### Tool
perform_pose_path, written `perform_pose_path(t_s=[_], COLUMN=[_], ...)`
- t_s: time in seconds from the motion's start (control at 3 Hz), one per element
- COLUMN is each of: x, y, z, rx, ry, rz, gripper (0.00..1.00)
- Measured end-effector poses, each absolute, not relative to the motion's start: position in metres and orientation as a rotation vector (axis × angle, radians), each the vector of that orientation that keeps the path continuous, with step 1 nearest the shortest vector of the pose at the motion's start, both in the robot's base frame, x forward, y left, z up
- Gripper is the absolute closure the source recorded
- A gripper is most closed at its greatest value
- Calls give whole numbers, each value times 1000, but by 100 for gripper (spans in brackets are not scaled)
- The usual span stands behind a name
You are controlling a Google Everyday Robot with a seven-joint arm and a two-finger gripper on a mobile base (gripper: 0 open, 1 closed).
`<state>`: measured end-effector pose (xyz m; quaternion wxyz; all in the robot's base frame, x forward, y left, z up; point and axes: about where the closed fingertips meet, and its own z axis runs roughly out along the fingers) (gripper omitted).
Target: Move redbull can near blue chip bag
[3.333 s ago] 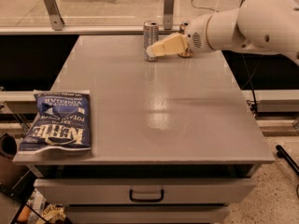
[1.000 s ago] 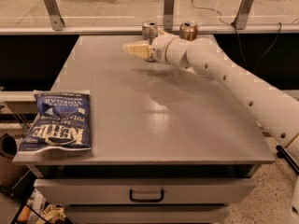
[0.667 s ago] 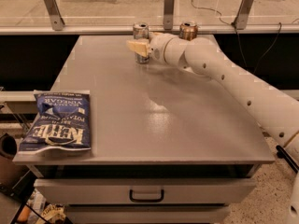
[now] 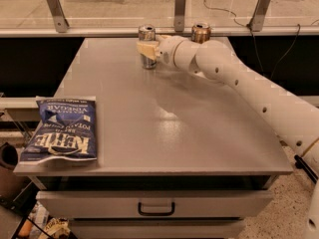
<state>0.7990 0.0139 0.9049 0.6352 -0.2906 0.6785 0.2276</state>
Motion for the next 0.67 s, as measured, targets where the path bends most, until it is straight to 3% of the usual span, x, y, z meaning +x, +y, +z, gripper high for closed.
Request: perform_pose_path(t_s=[0.33,0.67], x=[799,797], y=[16,16], z=[905,907], rx=[-666,-669], ry=[1550,1553], rz=[523,526], gripper=[100,100])
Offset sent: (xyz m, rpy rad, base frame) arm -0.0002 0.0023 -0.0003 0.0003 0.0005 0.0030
